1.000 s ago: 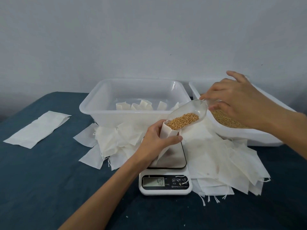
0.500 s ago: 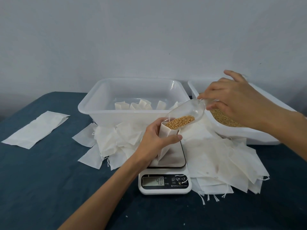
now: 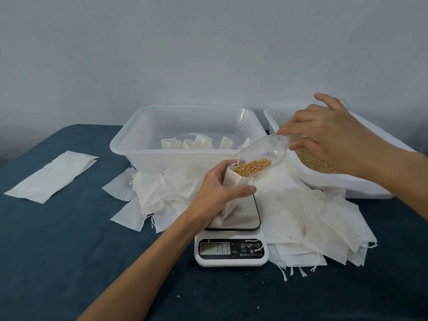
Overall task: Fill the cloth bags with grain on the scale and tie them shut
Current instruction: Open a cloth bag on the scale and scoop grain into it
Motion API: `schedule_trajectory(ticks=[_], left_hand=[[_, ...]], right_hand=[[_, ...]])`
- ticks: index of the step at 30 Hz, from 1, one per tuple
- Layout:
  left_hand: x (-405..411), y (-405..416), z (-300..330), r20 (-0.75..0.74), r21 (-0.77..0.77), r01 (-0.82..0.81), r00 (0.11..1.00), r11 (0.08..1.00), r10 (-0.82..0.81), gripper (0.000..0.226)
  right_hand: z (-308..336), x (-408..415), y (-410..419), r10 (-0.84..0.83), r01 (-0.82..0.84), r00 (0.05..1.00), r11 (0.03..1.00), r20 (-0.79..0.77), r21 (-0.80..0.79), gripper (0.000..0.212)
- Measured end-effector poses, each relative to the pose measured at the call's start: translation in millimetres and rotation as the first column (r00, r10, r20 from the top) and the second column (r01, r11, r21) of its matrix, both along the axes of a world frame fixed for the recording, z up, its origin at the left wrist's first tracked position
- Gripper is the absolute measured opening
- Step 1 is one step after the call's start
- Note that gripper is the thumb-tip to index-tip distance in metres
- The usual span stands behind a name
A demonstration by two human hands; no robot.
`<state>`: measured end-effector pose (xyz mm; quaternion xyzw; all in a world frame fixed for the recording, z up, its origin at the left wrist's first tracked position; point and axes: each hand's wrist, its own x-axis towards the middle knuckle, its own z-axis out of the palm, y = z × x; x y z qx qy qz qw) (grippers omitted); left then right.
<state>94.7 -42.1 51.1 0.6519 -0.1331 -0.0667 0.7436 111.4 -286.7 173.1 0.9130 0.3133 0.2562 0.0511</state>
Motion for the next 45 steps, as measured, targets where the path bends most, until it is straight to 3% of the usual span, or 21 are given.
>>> schedule_trajectory(ticks=[45], left_hand=[[1.6, 1.3, -1.1, 0.016, -0.053, -0.014, 1.000, 0.998, 0.015, 0.058]], right_hand=[[2.8, -2.8, 3.9, 0.017, -0.017, 0.999, 1.000, 0.027, -0.012, 0.029]])
